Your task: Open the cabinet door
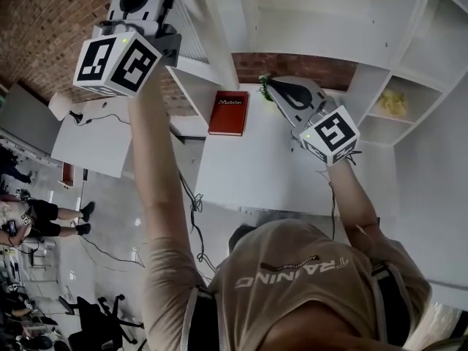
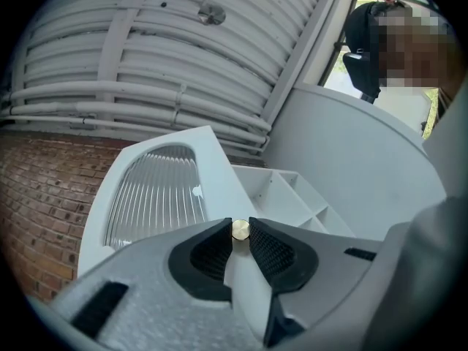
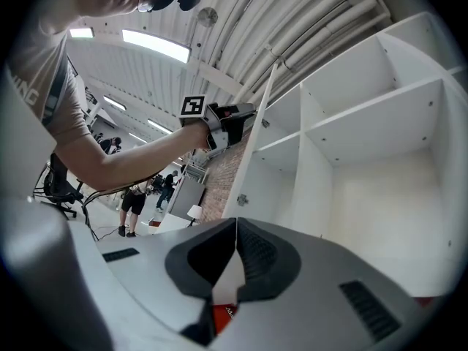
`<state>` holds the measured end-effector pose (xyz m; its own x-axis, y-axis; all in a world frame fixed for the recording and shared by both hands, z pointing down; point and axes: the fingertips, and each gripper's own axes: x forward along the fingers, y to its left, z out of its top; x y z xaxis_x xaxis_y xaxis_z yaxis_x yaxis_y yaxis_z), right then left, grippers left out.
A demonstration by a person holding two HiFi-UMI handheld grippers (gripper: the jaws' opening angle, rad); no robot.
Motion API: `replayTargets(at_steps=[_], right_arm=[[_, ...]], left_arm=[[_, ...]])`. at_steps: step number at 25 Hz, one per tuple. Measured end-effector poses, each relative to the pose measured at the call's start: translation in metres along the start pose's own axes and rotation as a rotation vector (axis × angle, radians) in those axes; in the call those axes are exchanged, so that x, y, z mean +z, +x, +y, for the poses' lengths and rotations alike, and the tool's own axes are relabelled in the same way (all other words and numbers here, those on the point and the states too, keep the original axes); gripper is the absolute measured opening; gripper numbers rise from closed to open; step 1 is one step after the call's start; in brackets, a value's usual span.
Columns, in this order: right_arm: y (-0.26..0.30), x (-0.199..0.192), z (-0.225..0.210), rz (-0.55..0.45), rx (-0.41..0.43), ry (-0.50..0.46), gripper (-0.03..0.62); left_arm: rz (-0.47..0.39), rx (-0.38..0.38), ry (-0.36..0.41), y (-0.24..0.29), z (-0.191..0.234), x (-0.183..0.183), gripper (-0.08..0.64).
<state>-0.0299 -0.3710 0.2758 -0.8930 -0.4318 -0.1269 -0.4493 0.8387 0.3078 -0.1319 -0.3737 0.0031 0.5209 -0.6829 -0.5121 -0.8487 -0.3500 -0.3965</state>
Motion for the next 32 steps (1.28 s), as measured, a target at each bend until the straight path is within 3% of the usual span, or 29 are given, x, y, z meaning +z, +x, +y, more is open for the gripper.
replayTargets(at_steps=[5, 18, 25, 32], right_arm=[[0.004, -0.004, 0.004, 0.018, -0.027, 0.004, 0.012], [0.053, 0.0, 0.06, 0.065, -0.11, 0.046, 0.012], [0.072, 0.009, 0.1, 0.091, -0.123, 0.034, 0.012], [0.09, 0.007, 0.138, 0.101, -0.186, 0.047, 0.012]], left_arm=[[-0.044, -0.018, -0.019, -0.015, 0.002, 0.01, 0.066], [-0.17, -0.201, -0.157, -0.095, 0.032, 0.049, 0.067], [-0.217, -0.236, -0.251, -0.129, 0.052, 0.066, 0.067], [-0.185, -0.233, -0.234, -0.16, 0.081, 0.067, 0.072]])
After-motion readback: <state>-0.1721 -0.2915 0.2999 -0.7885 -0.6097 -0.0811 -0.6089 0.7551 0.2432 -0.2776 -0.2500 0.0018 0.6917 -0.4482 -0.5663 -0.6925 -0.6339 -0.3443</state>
